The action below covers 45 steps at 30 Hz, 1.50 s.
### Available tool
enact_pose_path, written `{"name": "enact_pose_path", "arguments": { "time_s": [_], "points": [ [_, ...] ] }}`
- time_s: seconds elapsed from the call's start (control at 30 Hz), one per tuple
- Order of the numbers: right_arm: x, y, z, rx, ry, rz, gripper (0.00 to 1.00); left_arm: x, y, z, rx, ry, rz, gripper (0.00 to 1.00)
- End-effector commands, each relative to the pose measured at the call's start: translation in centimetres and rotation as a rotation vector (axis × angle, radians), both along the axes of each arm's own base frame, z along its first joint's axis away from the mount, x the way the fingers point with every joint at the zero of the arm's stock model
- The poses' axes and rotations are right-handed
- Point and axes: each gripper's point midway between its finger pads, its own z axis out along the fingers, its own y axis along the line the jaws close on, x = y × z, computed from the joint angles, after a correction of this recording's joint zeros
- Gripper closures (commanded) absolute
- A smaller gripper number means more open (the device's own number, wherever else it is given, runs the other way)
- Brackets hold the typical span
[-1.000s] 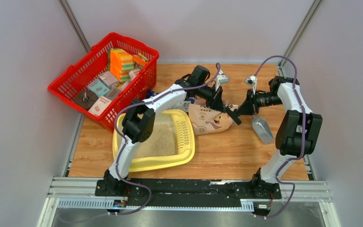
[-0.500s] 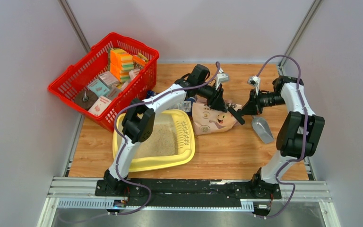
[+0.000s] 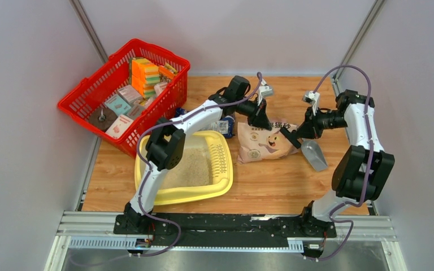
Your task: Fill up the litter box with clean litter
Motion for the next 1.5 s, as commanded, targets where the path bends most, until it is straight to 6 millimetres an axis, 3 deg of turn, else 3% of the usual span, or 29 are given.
{"name": "enact_pose_path", "arguments": {
  "time_s": [0.0,0.27,0.43,0.6,0.63,0.77,0.87,0.93,1.13,1.27,1.47],
  "points": [
    [-6.0,1.7,0.8,0.106,0.307,-0.014,1.00,0.8,1.0,2.7,-0.046,-0.038,-0.020,1.00],
    [-6.4,0.8,-1.0,0.052,0.345,0.012,1.00,4.0,4.3,3.8,0.017,-0.158,0.042,1.00],
    [-7.4,0.0,-1.8,-0.002,0.366,0.018,1.00,3.6,4.8,3.8,0.036,-0.143,0.039,1.00],
    [-9.3,-1.4,-3.1,-0.078,0.417,0.017,1.00,5.0,5.6,4.2,0.021,-0.092,0.112,1.00],
    [-9.6,-1.7,-3.3,-0.085,0.423,0.014,1.00,5.1,5.7,5.0,0.007,-0.107,0.118,1.00],
    [-10.1,-3.1,-3.4,-0.096,0.412,-0.032,1.00,4.9,6.2,4.6,0.019,-0.116,0.105,1.00],
    [-8.6,-2.6,-1.1,-0.062,0.293,-0.058,1.00,3.9,5.9,3.9,0.030,-0.122,0.065,1.00],
    [-7.3,-1.7,1.8,-0.035,0.159,-0.064,1.00,2.8,5.8,3.1,0.051,-0.136,0.023,1.00],
    [-6.3,0.8,7.8,-0.070,-0.077,-0.003,1.00,1.7,5.9,2.6,0.063,-0.155,-0.021,1.00],
    [-6.2,2.0,9.0,-0.183,-0.212,0.106,1.00,0.6,5.4,3.1,0.062,-0.206,-0.066,1.00],
    [-6.3,1.9,7.5,-0.301,-0.214,0.251,1.00,-0.4,5.7,3.6,0.075,-0.309,-0.128,1.00]
  ]
}}
